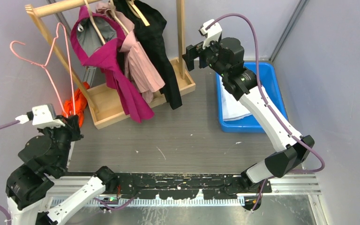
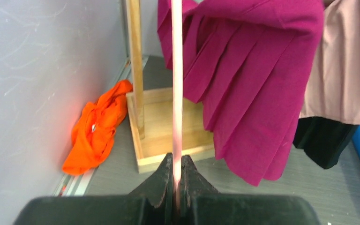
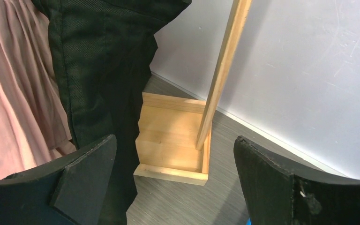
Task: Remove the skirt from the hanger
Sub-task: Place the hanger at the clothesline.
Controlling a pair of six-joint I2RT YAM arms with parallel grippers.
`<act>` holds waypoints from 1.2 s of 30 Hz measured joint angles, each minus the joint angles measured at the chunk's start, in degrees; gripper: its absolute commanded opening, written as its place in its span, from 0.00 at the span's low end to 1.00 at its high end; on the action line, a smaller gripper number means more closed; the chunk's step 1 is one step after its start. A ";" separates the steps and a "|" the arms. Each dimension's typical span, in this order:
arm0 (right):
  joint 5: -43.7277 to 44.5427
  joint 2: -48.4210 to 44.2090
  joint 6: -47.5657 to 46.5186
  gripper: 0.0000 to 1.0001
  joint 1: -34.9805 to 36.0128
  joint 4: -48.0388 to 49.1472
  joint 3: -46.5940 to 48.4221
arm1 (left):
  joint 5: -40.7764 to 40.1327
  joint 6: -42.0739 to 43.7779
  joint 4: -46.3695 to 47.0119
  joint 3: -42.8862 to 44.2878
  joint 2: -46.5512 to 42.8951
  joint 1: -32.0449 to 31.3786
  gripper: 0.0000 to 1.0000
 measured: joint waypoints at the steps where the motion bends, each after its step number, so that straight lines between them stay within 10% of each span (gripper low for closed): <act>1: -0.22 0.00 0.13 1.00 0.00 0.00 0.09 | -0.52 -0.55 -0.68 0.50 0.98 0.46 0.00; 23: -3.45 1.44 1.31 1.00 0.00 -0.48 2.82 | -7.41 7.04 2.75 24.22 34.73 2.01 0.00; 36: -4.31 1.53 1.51 1.00 0.00 -0.48 2.82 | 8.72 5.95 4.07 25.86 41.24 24.37 0.00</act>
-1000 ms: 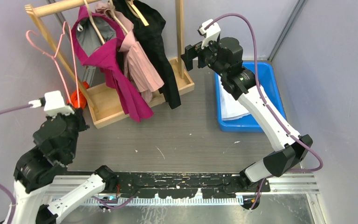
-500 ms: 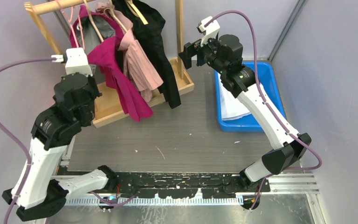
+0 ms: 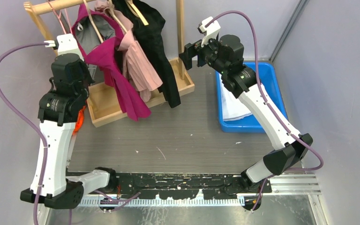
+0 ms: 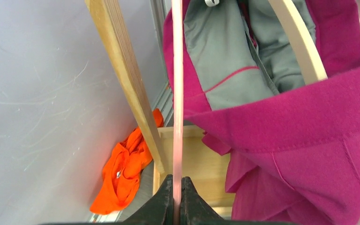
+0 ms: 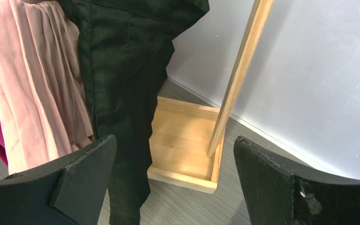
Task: Remove the skirt from the hanger
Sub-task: Place the hanger at the clothesline.
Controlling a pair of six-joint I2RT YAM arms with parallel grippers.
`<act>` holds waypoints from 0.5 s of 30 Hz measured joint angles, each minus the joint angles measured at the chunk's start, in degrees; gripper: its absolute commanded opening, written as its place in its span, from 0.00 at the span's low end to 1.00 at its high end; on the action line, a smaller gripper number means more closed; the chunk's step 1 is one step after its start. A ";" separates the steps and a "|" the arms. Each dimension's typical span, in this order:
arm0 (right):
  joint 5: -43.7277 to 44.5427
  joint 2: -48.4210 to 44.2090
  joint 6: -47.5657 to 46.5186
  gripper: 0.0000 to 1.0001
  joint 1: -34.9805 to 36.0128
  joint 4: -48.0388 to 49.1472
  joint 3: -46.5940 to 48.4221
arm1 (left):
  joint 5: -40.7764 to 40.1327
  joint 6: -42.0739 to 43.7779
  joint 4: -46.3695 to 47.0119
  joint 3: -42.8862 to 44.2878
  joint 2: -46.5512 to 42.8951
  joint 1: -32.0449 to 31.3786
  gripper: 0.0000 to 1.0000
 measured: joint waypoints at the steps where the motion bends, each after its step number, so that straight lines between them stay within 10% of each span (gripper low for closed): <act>1: 0.00 0.00 0.00 1.00 0.00 0.00 0.00 | 1.42 -0.07 0.24 0.00 -0.02 1.29 0.00; 15: -0.39 1.84 -0.28 1.00 0.00 -0.44 0.55 | 18.49 -1.84 1.77 3.34 11.80 14.53 0.00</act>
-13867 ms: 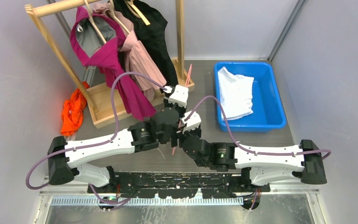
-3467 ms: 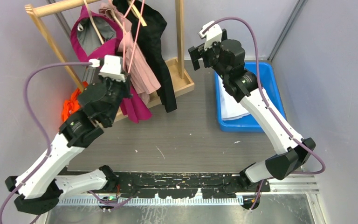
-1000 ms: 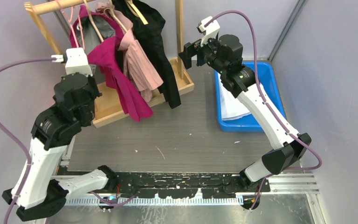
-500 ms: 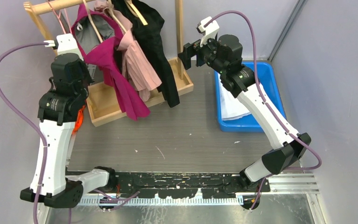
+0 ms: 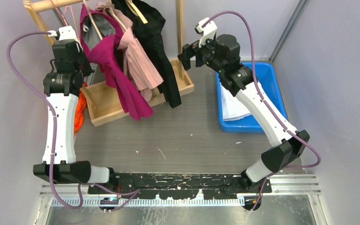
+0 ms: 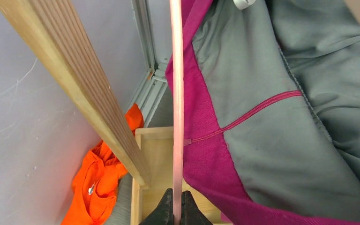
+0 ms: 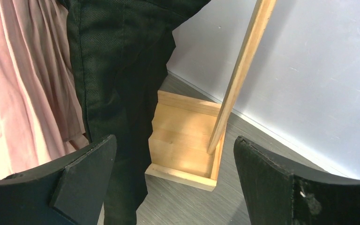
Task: Remove the skirt from the hanger
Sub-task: Place the hanger at the clothesline.
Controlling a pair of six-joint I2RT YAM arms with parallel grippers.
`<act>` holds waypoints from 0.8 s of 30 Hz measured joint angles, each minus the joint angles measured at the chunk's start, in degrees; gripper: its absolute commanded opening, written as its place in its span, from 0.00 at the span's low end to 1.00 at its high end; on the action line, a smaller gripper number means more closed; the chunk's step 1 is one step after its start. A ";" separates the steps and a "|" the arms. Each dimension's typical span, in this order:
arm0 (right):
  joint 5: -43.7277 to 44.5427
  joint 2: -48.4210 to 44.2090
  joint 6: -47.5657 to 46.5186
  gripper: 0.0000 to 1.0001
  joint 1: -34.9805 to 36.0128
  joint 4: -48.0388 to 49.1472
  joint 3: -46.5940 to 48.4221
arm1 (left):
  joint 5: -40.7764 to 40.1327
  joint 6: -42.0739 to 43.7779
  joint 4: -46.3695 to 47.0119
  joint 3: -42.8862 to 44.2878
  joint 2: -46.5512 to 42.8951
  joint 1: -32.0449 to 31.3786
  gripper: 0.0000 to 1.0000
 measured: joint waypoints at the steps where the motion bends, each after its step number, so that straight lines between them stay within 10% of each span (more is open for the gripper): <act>1: 0.02 0.07 -0.02 1.00 0.00 -0.02 0.04 | 0.66 -0.07 0.02 0.11 0.50 0.52 0.00; 19: -0.48 1.92 -0.09 1.00 0.00 0.02 0.63 | 4.04 -1.38 6.73 -12.48 -4.96 8.79 0.00; 24: -1.07 1.92 0.07 1.00 0.00 0.04 0.63 | 4.24 -1.01 7.17 -13.53 -7.37 9.09 0.47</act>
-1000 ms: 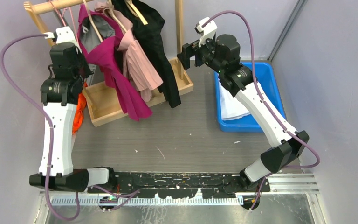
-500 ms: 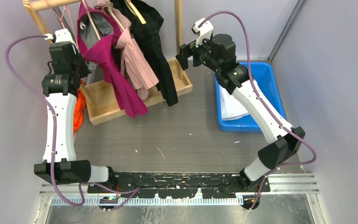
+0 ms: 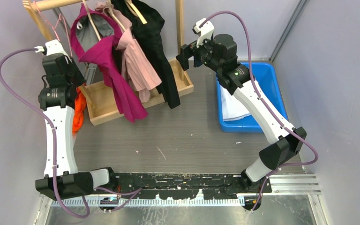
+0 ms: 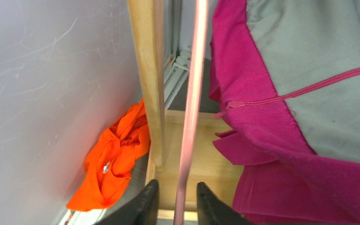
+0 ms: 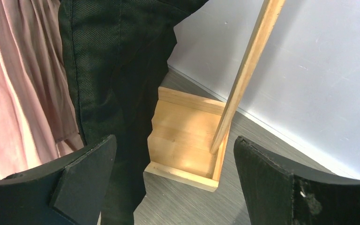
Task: Remove the skirt from the hanger
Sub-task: Place the hanger at the clothesline, then pick up the hanger from the clothesline.
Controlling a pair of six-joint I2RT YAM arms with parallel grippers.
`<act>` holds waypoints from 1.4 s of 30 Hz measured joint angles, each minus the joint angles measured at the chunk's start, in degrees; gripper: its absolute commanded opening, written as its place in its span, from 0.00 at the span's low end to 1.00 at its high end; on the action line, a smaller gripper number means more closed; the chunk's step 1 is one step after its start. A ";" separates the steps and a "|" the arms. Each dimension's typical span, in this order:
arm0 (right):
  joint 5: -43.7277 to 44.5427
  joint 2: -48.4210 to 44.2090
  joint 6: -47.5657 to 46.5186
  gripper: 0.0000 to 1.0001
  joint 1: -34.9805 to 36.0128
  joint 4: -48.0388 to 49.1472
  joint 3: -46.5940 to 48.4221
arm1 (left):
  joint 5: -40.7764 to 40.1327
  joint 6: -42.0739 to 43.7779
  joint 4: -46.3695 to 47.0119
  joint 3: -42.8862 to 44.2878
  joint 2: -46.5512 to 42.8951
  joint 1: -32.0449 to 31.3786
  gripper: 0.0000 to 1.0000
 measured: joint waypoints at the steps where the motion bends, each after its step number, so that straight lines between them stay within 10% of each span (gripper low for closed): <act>1: -0.04 0.00 0.00 1.00 0.00 0.02 0.00 | 0.11 0.11 -0.13 0.00 -0.20 0.07 0.54; 5: -0.07 0.00 -0.02 1.00 0.00 0.00 0.00 | 0.72 0.33 -1.11 0.15 -1.03 0.15 0.85; 9: -0.28 0.00 -0.04 1.00 0.00 -0.02 0.00 | 1.31 0.09 -2.78 0.83 -3.28 0.15 0.96; 25: -0.79 1.20 -1.38 1.00 0.00 -0.52 0.00 | 7.41 -3.65 -5.86 11.82 -17.00 0.20 1.00; 42: 2.40 4.28 -5.22 1.00 -0.26 -1.97 1.31 | 5.11 -11.45 5.31 20.46 13.18 -11.08 0.99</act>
